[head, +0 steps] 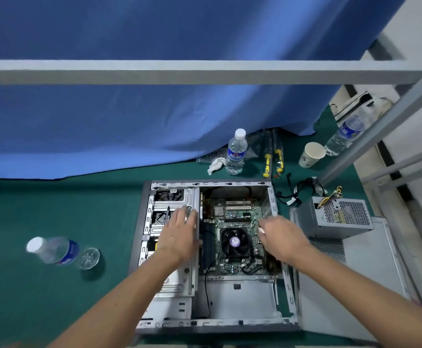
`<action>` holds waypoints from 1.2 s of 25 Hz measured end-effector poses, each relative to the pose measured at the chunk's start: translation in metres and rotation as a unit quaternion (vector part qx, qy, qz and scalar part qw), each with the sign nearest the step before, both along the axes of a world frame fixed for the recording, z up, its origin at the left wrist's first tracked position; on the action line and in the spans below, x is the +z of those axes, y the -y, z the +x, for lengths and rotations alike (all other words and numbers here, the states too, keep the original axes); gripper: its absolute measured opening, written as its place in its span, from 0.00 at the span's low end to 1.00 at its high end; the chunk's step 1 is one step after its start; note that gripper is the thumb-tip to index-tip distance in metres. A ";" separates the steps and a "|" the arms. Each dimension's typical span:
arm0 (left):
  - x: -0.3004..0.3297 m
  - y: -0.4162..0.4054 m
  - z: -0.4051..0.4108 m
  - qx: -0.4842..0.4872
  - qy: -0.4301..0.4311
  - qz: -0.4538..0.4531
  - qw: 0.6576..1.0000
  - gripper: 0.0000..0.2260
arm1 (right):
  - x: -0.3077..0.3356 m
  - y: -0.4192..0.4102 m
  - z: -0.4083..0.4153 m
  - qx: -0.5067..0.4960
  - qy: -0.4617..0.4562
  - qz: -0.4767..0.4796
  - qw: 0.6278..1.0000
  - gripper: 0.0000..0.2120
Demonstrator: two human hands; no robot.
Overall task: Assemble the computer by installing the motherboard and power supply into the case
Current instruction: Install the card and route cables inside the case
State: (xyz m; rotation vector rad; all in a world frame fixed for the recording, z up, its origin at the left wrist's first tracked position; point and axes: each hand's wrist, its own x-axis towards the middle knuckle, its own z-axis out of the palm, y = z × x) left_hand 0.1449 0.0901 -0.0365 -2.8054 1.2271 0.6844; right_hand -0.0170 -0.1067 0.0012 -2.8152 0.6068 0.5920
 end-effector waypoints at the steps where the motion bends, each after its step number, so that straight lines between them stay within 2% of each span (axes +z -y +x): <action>1: -0.001 0.007 0.008 -0.006 -0.008 0.022 1.000 0.43 | 0.001 0.010 0.005 -0.051 0.045 0.013 0.998 0.10; 4: 0.000 0.033 0.037 -0.032 -0.009 0.100 0.994 0.58 | 0.000 0.055 0.020 -0.149 0.101 0.020 0.984 0.13; 8: 0.008 0.065 0.059 -0.036 -0.013 0.175 0.984 0.70 | -0.007 0.131 0.037 -0.183 -0.001 -0.014 0.983 0.28; 13: 0.002 0.076 0.058 -0.042 -0.039 0.206 0.977 0.71 | -0.045 0.188 0.051 -0.150 -0.193 0.001 0.970 0.42; 17: -0.006 0.079 0.062 -0.072 -0.014 0.254 0.964 0.71 | -0.089 0.213 0.073 -0.135 -0.272 0.018 0.953 0.56; 22: -0.019 0.080 0.065 -0.081 -0.003 0.276 0.958 0.73 | -0.139 0.232 0.079 -0.132 -0.327 0.005 0.936 0.64; 24: -0.021 0.081 0.066 -0.080 -0.012 0.267 0.960 0.74 | -0.151 0.235 0.079 -0.146 -0.304 -0.007 0.941 0.62; 26: -0.020 0.080 0.068 -0.071 -0.018 0.257 0.964 0.74 | -0.159 0.233 0.083 -0.133 -0.281 -0.026 0.950 0.54; 30: -0.011 0.080 0.065 -0.066 -0.036 0.249 0.965 0.73 | -0.158 0.227 0.084 -0.051 -0.274 -0.028 0.960 0.27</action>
